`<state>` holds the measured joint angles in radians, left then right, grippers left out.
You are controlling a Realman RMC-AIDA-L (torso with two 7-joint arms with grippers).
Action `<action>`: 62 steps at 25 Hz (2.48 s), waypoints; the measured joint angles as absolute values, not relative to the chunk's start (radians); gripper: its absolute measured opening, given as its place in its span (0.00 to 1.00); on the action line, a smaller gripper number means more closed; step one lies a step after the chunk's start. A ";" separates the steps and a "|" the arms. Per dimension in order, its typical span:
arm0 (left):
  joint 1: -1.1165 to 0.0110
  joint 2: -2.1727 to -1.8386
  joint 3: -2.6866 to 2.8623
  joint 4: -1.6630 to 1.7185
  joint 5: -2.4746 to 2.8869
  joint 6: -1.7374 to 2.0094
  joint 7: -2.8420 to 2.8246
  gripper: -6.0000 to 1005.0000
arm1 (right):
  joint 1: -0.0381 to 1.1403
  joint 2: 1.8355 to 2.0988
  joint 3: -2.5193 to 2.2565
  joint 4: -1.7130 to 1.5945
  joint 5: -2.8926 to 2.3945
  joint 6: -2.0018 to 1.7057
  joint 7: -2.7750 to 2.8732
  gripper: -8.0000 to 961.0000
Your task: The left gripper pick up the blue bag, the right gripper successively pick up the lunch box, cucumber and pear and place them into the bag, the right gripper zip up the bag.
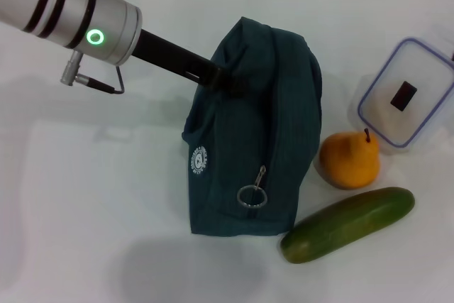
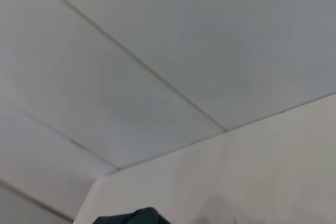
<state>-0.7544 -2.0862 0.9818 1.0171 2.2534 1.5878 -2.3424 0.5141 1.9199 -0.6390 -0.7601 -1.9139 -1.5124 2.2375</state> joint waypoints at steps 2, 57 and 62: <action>-0.758 -2.086 0.982 1.017 2.253 1.587 -2.341 0.05 | 0.508 1.921 -0.610 -0.740 -1.913 -1.512 2.218 0.03; -0.790 -2.086 0.982 0.977 2.240 1.520 -2.300 0.05 | 0.436 1.937 -0.475 -0.391 -1.817 -1.351 1.916 0.11; -0.790 -2.085 0.982 0.977 2.240 1.517 -2.300 0.05 | 0.435 1.948 -0.471 -0.388 -1.817 -1.321 1.915 0.24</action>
